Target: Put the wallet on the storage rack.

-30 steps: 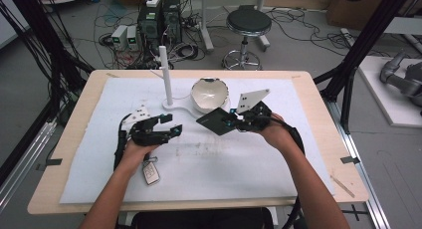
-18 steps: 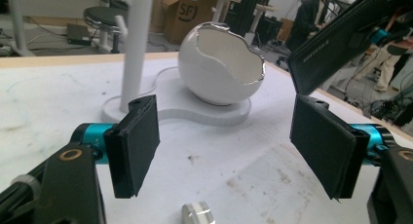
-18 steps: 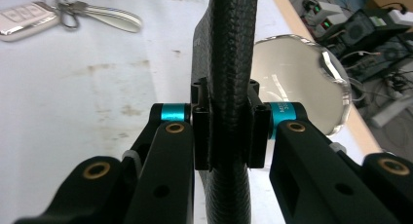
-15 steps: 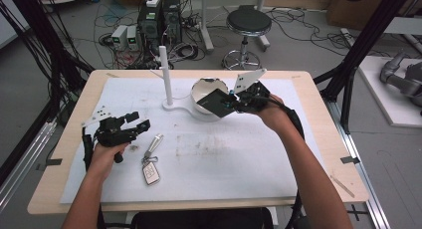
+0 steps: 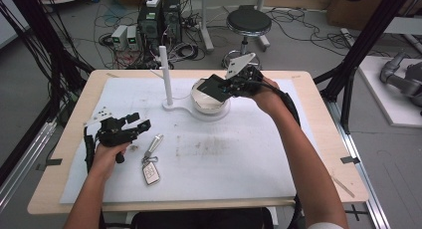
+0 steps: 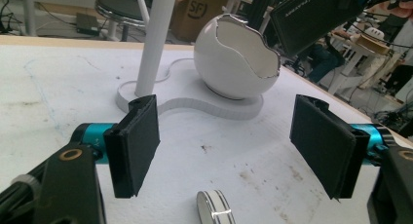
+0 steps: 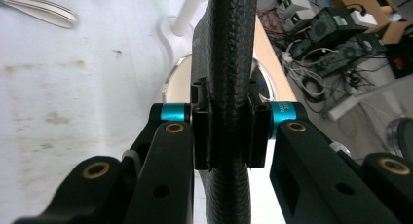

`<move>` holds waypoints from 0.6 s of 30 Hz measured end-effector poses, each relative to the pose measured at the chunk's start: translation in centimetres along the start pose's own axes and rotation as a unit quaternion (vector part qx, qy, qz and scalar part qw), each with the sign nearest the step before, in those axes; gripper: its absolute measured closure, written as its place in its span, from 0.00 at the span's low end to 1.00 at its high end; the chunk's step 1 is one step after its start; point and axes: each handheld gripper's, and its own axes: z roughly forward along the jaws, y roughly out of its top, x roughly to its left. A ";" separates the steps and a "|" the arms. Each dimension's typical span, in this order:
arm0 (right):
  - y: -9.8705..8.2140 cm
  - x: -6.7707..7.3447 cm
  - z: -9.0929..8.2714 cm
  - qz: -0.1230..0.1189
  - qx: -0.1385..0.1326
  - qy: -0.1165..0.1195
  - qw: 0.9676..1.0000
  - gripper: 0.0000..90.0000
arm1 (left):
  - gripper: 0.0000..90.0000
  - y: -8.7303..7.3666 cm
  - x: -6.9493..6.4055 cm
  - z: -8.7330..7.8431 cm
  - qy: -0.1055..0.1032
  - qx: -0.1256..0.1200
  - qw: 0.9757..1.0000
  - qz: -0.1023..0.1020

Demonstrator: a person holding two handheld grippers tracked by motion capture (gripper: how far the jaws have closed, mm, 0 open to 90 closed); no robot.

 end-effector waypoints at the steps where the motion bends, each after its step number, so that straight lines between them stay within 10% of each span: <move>1: 0.1 -0.1 0.2 -0.001 0.004 -0.003 1.000 0.87 | 0.29 0.0 0.0 0.0 0.000 -0.001 1.000 -0.001; 18: -0.1 -0.5 4.6 -0.031 0.044 -0.035 0.998 0.87 | 0.29 -0.1 0.3 0.0 0.004 -0.007 1.000 -0.007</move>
